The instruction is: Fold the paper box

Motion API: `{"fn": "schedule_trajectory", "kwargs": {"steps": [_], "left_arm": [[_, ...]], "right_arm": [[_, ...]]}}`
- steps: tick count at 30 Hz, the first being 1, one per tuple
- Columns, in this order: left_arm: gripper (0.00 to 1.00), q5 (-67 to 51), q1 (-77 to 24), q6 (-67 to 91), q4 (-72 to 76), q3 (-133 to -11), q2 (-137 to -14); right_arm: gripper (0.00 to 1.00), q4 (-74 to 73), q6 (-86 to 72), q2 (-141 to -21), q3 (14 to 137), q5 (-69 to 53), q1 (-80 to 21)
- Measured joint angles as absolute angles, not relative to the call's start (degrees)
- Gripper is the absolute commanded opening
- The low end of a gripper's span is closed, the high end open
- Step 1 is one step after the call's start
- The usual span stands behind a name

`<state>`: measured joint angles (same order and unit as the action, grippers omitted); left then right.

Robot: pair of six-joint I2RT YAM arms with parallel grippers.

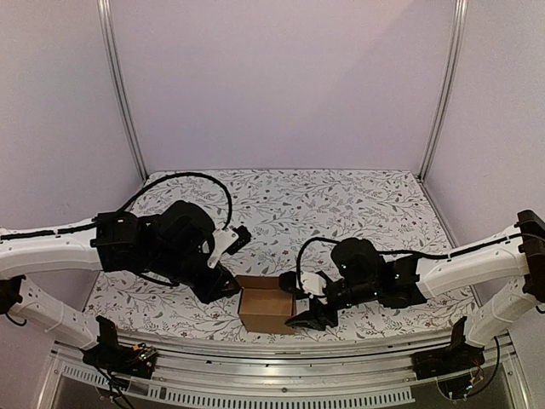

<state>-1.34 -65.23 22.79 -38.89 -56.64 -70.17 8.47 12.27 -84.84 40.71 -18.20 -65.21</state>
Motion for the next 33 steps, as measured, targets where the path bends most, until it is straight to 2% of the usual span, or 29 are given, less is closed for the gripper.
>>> {"fn": "schedule_trajectory", "kwargs": {"steps": [8, 33], "left_arm": [[0.06, -1.3, -65.2, 26.9, -40.3, -58.2, -73.3], [0.00, -0.6, -64.4, 34.7, -42.6, -62.1, -77.8]], "right_arm": [[0.39, 8.7, 12.3, -84.8, 40.5, -12.4, -67.0], [0.36, 15.5, 12.9, -85.1, 36.7, 0.5, -70.8]]}}
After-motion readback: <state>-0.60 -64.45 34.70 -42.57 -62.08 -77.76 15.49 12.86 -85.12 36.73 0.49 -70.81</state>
